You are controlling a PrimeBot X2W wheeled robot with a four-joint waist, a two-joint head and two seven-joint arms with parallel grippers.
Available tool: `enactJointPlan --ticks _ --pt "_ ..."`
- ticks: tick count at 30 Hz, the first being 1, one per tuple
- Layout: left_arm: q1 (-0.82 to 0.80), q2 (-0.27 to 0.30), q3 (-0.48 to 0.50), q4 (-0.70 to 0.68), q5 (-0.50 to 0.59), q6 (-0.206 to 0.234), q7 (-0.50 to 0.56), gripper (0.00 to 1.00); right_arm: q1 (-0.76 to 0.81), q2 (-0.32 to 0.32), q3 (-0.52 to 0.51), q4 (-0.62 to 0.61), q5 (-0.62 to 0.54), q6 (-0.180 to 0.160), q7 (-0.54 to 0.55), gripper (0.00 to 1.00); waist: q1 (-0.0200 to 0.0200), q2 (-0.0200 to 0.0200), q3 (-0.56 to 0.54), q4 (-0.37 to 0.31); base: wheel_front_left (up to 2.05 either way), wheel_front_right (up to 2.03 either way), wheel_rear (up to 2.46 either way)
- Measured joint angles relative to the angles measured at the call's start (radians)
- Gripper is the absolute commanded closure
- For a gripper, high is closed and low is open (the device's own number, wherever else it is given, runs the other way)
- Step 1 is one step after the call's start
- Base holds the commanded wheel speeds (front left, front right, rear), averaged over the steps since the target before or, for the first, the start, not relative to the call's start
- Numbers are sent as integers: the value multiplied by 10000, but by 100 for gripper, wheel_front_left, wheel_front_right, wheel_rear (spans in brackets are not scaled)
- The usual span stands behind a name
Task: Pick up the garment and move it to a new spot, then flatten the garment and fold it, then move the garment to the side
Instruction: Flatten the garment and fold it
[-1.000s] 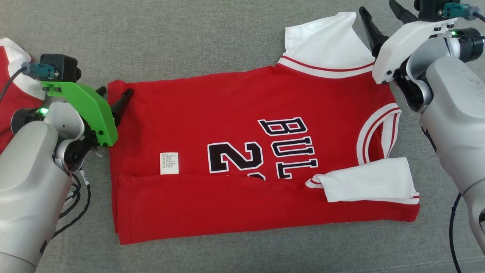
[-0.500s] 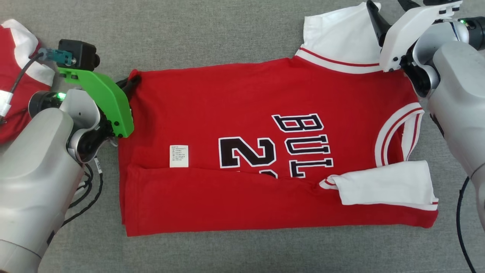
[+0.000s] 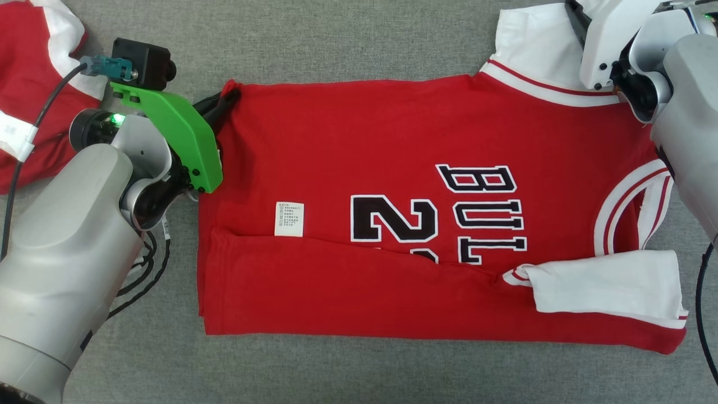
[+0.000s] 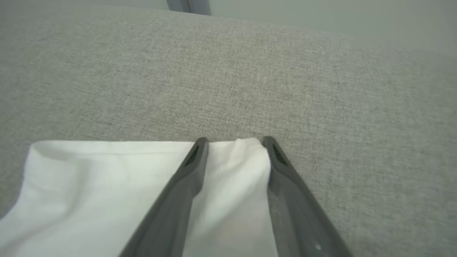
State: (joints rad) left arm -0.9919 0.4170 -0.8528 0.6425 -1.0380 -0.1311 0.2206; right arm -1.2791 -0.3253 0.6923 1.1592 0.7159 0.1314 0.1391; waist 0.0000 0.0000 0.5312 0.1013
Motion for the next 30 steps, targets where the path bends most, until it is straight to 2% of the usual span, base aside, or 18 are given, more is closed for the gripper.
enactJointPlan --ticks 5,9,15,24,30 --pt "-20 -29 -115 274 -105 -10 -508 100 -19 -17 157 92 92 6 -261 100 0 0 -69 -24 0 0 0" --pt "-21 -33 -173 535 -205 -10 -957 100 -13 -221 188 163 100 4 -1103 100 0 0 -231 -82 0 0 0" --pt "-14 -36 -205 920 -265 -10 -1634 100 285 -198 575 -251 140 4 -2080 100 0 0 -567 -200 0 0 0" --pt "418 -84 -389 1237 -433 -10 -2445 100 1321 -579 1022 -1354 688 4 -3574 100 0 0 -1189 -382 0 0 0" --pt "1014 27 -625 1252 -439 -10 -2949 100 2553 -894 1106 -2633 895 2 -3965 100 0 0 -1696 -492 0 0 0"
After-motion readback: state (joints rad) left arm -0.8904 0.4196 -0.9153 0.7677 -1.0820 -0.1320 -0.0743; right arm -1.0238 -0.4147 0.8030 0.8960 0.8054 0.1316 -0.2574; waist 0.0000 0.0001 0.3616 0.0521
